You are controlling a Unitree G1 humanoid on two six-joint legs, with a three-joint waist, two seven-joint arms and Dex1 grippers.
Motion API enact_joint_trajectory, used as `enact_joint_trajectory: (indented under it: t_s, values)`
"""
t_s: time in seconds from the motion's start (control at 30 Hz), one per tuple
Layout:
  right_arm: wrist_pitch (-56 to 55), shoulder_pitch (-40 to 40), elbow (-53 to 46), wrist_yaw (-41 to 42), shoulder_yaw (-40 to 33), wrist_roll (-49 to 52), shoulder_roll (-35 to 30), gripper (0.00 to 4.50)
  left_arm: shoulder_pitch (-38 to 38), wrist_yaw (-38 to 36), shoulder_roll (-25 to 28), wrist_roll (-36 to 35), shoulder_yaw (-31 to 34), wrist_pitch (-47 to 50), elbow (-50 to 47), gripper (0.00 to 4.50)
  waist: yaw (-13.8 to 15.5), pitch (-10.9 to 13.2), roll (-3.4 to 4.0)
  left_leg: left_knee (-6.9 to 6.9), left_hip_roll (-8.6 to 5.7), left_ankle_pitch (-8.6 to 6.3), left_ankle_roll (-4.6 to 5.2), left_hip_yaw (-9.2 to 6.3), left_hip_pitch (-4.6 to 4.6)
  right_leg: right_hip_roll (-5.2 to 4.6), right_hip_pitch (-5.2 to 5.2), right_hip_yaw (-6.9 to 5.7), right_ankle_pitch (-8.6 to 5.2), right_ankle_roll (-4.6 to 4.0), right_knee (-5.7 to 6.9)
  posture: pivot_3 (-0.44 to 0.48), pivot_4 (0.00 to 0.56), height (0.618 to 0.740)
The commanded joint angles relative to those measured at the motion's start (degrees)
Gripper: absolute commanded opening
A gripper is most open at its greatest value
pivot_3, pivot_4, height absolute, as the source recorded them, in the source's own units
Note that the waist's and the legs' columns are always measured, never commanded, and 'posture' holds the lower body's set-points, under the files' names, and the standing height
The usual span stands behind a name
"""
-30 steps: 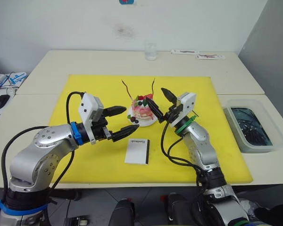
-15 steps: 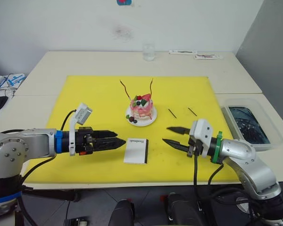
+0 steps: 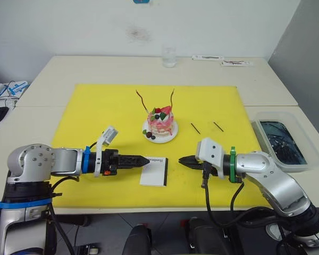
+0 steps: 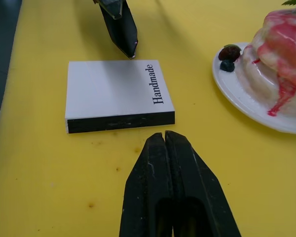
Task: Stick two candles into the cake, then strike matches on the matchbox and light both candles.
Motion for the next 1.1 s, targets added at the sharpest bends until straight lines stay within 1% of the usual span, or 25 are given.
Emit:
enact_joint_trajectory:
  t_s: [0.03, 0.37, 0.67, 0.9, 1.1]
  values:
    - [0.2, -1.7, -0.1, -0.3, 0.6, -1.3, 0.3, 0.02, -0.2, -0.7, -0.3, 0.9, -0.2, 0.2, -0.3, 4.50, 0.0, 0.0, 0.00, 0.00, 0.00, 0.00, 0.00, 0.00, 0.01, 0.00, 0.00, 0.00, 0.00, 0.00, 0.00, 0.000, 0.150, 0.740]
    - [1.1, -4.0, 3.1, -0.2, 4.1, -4.4, 1.9, 0.02, 0.7, -1.0, -4.3, 3.9, -0.6, -1.1, 0.8, 4.50, 0.0, 0.0, 0.00, 0.08, -0.05, 0.01, -0.01, -0.01, 0.03, -0.03, 0.06, 0.02, -0.03, -0.06, 0.00, 0.000, 0.150, 0.740]
    - [1.2, -5.8, 7.7, -0.2, 8.7, -8.0, 5.6, 0.02, 1.6, -2.8, -5.2, 6.7, -1.7, -2.4, 1.1, 4.50, 0.1, 0.0, -0.01, 0.09, -0.07, 0.01, -0.01, -0.02, 0.06, -0.04, 0.10, 0.03, -0.02, -0.03, 0.00, 0.000, 0.150, 0.740]
    - [0.0, -7.7, 11.6, -0.7, 10.0, -9.8, 9.6, 0.02, 2.2, -2.6, -7.1, 7.7, -1.7, -2.6, 1.3, 4.50, 0.2, 0.0, 0.00, 0.10, -0.08, 0.01, -0.01, -0.03, 0.15, -0.05, 0.19, 0.03, -0.02, -0.05, 0.00, 0.000, 0.150, 0.740]
    - [-0.6, -8.5, 12.7, -0.3, 10.1, -10.5, 11.3, 0.02, 3.0, -2.4, -8.6, 8.7, -1.7, -2.9, 1.0, 4.50, 0.4, -0.1, 0.01, 0.12, -0.10, 0.02, -0.01, -0.03, 0.17, -0.08, 0.22, 0.03, -0.02, -0.04, 0.00, 0.000, 0.150, 0.740]
